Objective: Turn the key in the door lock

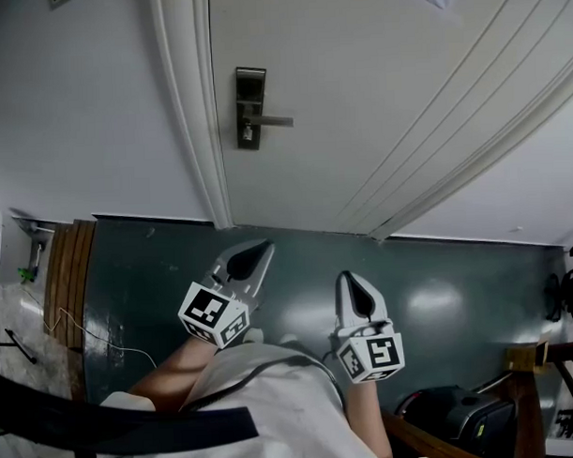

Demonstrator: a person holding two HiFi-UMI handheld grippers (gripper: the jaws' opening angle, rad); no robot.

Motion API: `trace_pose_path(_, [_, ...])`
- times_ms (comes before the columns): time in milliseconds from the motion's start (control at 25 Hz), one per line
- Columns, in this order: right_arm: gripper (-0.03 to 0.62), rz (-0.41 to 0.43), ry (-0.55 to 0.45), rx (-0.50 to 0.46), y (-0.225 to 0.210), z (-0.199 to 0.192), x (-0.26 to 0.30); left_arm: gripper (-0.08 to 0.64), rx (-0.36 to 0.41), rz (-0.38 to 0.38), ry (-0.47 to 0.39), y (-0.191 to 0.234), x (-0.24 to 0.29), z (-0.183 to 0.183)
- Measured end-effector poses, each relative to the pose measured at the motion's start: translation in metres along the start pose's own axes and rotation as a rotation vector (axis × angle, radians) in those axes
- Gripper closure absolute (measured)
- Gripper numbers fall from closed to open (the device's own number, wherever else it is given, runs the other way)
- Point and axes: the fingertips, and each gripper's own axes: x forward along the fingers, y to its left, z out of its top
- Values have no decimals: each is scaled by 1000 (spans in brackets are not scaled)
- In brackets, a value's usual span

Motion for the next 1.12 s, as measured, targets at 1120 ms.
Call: trace_pose_path(1120, [584,116,13,1,-49,9,86,557,0,90,-17,47,58,12])
